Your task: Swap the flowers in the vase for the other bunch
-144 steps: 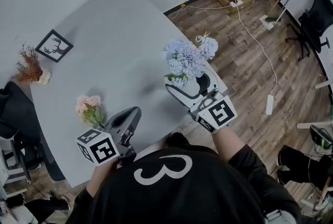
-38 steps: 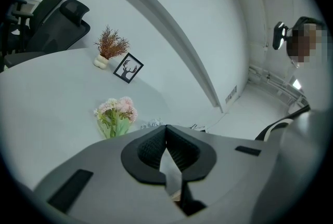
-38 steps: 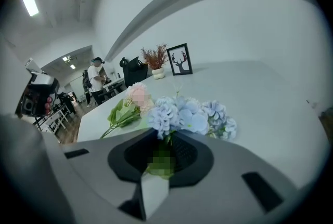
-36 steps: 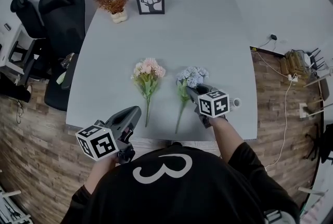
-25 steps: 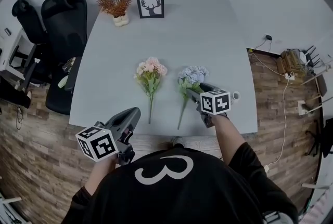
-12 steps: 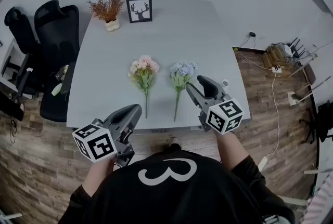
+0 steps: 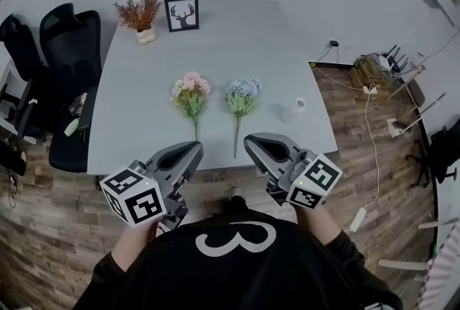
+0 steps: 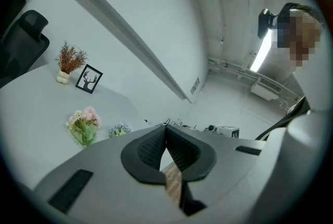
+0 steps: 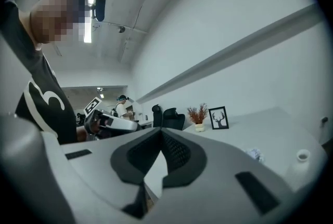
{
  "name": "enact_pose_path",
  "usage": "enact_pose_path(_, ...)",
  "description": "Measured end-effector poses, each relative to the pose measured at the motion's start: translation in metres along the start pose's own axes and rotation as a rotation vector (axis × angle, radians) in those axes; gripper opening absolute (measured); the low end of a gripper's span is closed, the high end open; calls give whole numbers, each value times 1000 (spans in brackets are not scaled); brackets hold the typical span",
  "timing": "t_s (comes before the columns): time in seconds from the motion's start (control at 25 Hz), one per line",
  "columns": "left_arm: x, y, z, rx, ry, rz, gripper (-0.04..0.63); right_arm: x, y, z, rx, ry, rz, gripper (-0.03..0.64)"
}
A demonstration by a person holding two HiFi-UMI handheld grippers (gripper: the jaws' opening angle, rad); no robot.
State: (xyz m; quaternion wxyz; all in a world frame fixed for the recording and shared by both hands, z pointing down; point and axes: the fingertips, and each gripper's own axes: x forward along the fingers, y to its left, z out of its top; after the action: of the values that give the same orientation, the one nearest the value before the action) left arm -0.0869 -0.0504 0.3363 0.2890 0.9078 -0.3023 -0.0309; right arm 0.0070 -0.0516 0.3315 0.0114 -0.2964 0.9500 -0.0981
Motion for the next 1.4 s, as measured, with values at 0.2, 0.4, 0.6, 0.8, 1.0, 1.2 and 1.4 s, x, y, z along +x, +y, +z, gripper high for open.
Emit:
enact_pose_path(0.2,1,-9,-15,2,40,-28,11,-7,11,-19,48,34,14,8)
enact_pose_path(0.4,0,-18,-15,14,41,-62,11,-5,13,-19,51,34,13,8)
enact_pose_path(0.6,0,-20,-15,0,31,-64,11,-4,13,-18,54,34,19,8)
enact_pose_path(0.8,1,-12,-13,-14,27,-33,11,4,10,-16,52,39,46,8)
enact_pose_path(1.0,-3,0,-6,-28,5,22,11,20,3,-19,54,66,81,8)
enact_pose_path(1.2,-13,21,1,-62,-23,90,11,53,-11,-21,80,91,107,9)
enact_pose_path(1.4,-27,45,7,-106,-62,162,11,92,-28,-32,68,164,128,9)
